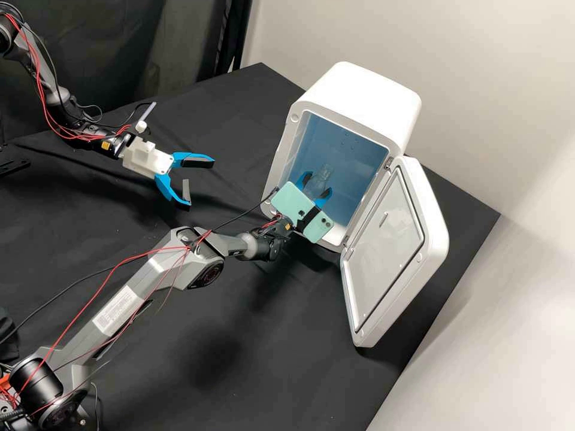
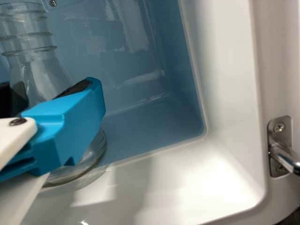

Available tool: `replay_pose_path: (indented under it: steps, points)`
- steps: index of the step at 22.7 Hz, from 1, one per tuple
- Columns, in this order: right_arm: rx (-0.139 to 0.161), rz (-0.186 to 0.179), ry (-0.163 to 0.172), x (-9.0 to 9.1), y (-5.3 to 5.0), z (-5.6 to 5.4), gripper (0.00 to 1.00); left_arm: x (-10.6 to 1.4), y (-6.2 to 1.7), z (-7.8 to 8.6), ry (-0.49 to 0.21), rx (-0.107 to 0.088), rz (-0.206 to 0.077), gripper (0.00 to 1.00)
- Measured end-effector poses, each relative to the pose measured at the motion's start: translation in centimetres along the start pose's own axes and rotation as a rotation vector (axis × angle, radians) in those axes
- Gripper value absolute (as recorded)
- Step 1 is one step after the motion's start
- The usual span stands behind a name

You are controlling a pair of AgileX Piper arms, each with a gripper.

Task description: Place the flask in the incubator

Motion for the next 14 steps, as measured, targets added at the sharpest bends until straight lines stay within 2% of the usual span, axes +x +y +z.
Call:
replay_pose_path:
  steps: [7, 8, 14]
  points:
    - [0.0, 0.0, 0.0, 0.0, 0.0, 0.0, 0.0, 0.0, 0.0, 0.0, 0.0, 0.0, 0.0, 1.0]
    - [0.0, 0.0, 0.0, 0.0, 0.0, 0.0, 1.0, 0.0, 0.0, 0.0, 0.0, 0.0, 0.0, 1.0]
    - [-0.002, -0.002, -0.004, -0.02, 0.04, 0.13, 1.0, 0.0, 0.0, 0.0, 0.0, 0.0, 0.0, 1.0]
